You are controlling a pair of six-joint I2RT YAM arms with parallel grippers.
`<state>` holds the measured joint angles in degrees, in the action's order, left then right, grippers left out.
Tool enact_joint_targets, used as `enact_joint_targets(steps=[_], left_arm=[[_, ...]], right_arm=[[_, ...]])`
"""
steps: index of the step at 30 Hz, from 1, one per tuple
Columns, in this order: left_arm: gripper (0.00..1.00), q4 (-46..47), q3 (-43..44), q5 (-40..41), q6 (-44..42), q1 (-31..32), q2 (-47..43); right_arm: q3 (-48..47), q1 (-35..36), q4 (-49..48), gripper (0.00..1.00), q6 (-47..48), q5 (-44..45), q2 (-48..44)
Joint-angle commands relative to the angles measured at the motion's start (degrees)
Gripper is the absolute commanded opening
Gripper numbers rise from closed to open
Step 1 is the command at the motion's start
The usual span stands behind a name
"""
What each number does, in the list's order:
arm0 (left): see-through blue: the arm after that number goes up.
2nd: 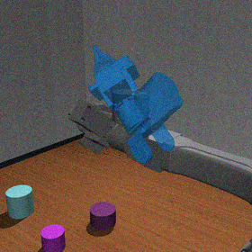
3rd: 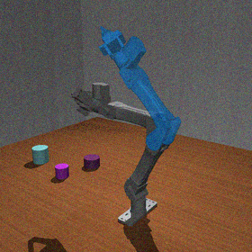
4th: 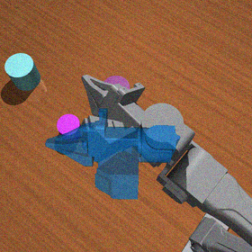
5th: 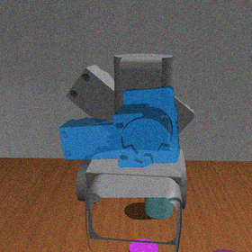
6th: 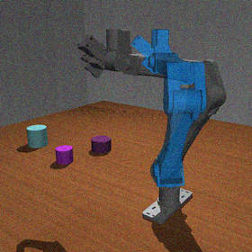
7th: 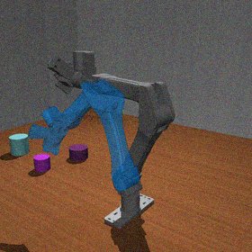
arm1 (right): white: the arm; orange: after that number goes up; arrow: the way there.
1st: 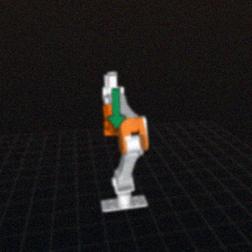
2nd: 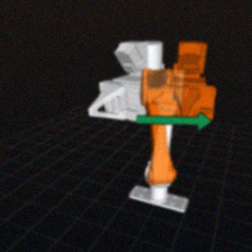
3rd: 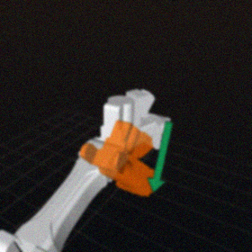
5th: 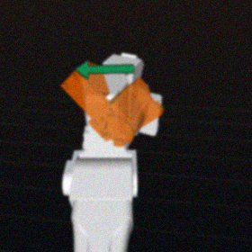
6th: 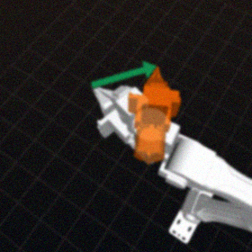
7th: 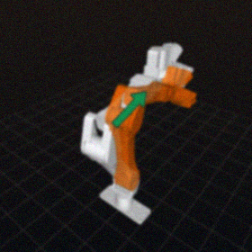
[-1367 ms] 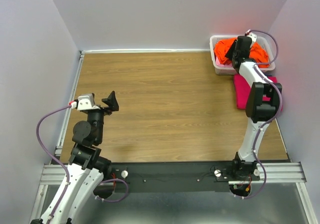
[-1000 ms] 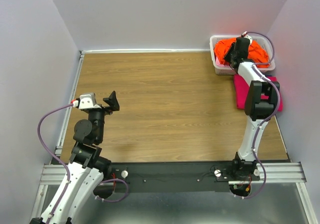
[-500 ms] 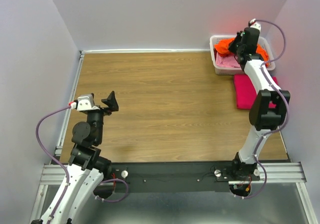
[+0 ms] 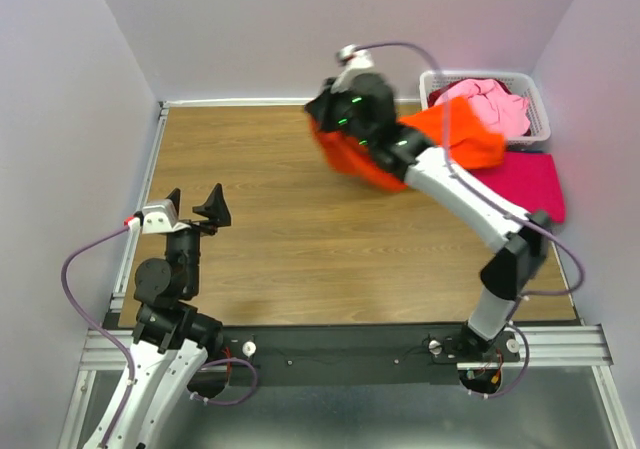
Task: Fold and stack the t-shirts
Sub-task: Move the tshirt to the center of the board
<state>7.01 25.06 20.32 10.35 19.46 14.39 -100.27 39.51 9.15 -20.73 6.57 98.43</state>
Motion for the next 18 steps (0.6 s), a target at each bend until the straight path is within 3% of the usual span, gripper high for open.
enact_joint_targets(steps=[1,3,4,7,11,18], left_arm=[[0.98,-1.91,0.96,1.48,0.55,-0.30,-1.47],[0.98,-2.34,1.13,2.71,0.64,-0.30,-1.74],[0.98,-2.43,1.13,3.06,0.72,-0.30,-2.08],[0.99,-2.61,0.78,4.03,0.64,-0.30,-2.70],[0.98,-2.09,0.34,3.94,0.55,-0.30,-2.53],[0.98,-1.90,1.04,0.96,3.09,-0.39,4.83]], right_arm=[[-7.47,11.35,2.89,0.01,-1.77,1.78,9.83],[-12.64,13.31,3.50,0.17,-2.99,-0.58,15.26],[-14.06,13.75,4.81,0.33,-3.43,-1.72,16.34],[-10.50,13.67,5.18,0.54,-1.70,4.64,14.27],[-1.98,11.57,5.35,0.56,0.78,11.36,9.16],[21.32,0.05,5.36,0.56,-1.42,-0.49,-0.34]])
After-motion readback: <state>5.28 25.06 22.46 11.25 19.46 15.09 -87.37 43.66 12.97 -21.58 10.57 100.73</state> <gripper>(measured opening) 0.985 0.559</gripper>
